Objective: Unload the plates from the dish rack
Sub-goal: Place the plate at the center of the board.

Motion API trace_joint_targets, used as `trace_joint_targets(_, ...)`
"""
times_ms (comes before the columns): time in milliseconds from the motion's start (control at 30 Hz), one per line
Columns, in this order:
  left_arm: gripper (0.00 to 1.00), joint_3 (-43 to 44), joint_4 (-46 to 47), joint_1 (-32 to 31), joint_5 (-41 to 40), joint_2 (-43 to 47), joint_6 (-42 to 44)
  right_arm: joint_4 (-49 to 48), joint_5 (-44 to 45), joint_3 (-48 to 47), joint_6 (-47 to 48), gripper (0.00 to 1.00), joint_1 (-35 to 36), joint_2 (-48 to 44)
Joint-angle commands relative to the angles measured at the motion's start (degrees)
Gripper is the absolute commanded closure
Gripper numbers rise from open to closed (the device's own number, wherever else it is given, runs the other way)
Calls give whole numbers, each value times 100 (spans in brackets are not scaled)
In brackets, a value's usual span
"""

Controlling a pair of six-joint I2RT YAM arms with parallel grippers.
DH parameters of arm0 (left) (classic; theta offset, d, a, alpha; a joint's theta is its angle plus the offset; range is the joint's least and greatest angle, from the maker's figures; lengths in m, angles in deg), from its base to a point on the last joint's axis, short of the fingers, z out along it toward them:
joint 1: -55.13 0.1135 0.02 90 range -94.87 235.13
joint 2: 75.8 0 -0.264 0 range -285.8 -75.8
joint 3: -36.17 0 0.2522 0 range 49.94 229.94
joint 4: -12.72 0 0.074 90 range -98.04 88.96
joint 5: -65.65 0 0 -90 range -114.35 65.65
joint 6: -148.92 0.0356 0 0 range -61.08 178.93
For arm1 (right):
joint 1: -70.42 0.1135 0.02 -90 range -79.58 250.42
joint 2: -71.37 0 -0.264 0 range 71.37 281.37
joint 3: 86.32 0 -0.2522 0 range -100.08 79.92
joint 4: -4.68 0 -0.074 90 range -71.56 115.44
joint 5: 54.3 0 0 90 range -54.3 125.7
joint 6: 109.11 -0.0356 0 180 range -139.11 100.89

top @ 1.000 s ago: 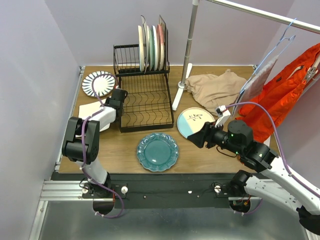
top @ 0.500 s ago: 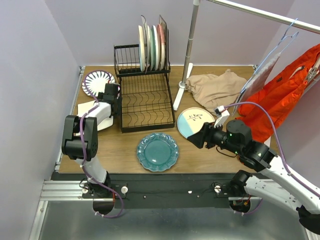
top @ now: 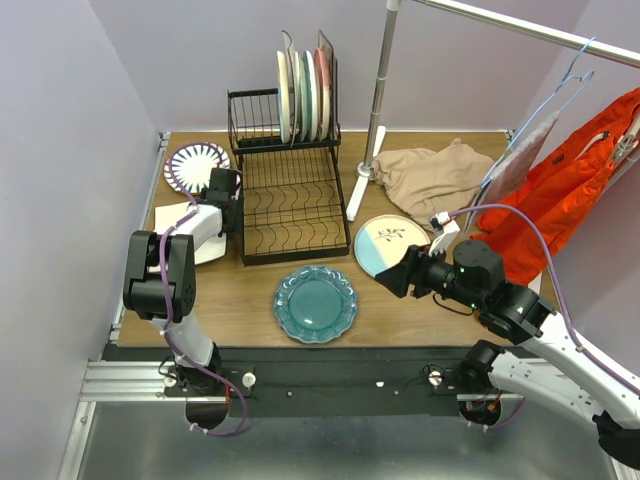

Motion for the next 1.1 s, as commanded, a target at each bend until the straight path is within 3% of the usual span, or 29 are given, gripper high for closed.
trace_joint_targets(0,31,55,-377,-213,605,100,-434,61,147,-127,-24,35,27,39)
trace_joint_targets(233,31,292,-651,-213,446,-23,-505,70,147,-179,-33,35,19,-57)
trace_joint_targets(567,24,82,-545,-187,560,30,-698,69,121,-197,-68,35,19,-22)
trace_joint_targets(1067,17,11,-439,-178,701,707,-979,61,86,-259,-121,35,19,-31)
